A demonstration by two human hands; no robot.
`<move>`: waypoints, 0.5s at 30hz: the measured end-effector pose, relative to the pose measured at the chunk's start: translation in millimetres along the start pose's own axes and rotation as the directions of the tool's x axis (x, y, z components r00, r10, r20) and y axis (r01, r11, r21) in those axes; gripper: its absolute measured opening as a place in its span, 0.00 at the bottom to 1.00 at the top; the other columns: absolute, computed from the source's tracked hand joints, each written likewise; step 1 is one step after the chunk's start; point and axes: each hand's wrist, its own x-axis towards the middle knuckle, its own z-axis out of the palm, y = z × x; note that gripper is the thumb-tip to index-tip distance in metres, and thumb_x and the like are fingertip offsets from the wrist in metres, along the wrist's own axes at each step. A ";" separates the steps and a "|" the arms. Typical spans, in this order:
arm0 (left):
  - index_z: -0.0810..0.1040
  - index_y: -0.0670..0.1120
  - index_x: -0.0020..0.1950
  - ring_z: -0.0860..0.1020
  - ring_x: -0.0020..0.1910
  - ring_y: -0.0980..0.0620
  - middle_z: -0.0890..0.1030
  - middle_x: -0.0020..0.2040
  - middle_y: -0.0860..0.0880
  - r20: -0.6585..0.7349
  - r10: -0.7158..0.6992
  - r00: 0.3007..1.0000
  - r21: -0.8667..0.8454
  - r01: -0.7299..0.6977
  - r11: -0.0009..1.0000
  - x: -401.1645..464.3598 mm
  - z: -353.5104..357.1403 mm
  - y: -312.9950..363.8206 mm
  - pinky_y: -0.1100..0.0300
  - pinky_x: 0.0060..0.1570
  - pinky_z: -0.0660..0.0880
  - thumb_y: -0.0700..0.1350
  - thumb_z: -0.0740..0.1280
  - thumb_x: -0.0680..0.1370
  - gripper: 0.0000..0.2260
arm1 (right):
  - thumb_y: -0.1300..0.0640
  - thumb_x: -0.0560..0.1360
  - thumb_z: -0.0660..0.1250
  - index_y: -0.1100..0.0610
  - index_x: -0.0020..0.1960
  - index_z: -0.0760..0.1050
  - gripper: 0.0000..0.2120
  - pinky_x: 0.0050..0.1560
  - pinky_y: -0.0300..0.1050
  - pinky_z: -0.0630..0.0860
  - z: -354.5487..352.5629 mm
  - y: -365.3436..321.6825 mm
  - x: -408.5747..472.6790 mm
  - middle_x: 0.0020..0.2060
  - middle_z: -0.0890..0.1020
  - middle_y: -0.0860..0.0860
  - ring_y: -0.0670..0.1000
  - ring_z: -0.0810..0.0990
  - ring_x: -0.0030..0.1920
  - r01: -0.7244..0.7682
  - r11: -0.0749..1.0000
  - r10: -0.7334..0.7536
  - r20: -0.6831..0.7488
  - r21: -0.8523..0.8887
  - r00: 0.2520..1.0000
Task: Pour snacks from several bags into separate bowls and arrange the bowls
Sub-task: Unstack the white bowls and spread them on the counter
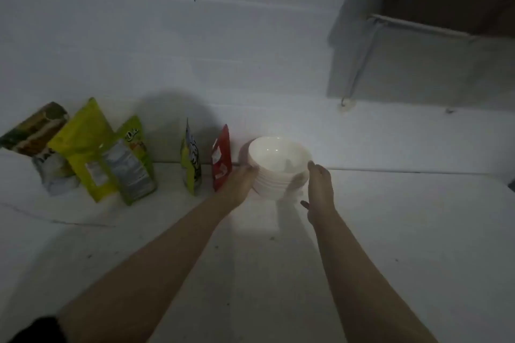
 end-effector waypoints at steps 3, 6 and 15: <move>0.56 0.46 0.79 0.60 0.74 0.46 0.61 0.76 0.45 -0.052 -0.155 0.987 0.014 0.156 0.988 21.5 4.8 9.6 0.57 0.72 0.58 0.56 0.47 0.84 0.25 | 0.46 0.78 0.64 0.47 0.78 0.56 0.32 0.59 0.63 0.74 9.0 -7.3 26.3 0.71 0.66 0.52 0.58 0.68 0.65 -0.120 0.993 0.120 0.065 -0.006 0.991; 0.54 0.48 0.79 0.62 0.75 0.43 0.60 0.78 0.45 -0.065 -0.302 0.951 -0.079 0.297 0.952 37.1 6.5 6.0 0.46 0.71 0.64 0.63 0.49 0.82 0.30 | 0.54 0.77 0.65 0.48 0.77 0.55 0.33 0.53 0.65 0.77 15.9 -6.1 42.9 0.66 0.68 0.54 0.62 0.71 0.61 -0.238 0.971 0.236 0.142 -0.001 0.961; 0.64 0.49 0.73 0.70 0.66 0.49 0.71 0.65 0.51 -0.167 -0.045 0.985 -0.182 0.014 0.983 -11.6 26.7 -7.9 0.53 0.66 0.67 0.54 0.53 0.84 0.19 | 0.67 0.72 0.55 0.55 0.71 0.64 0.27 0.38 0.62 0.82 1.6 17.4 11.2 0.60 0.73 0.57 0.66 0.76 0.55 -0.192 0.981 0.188 0.094 0.036 0.978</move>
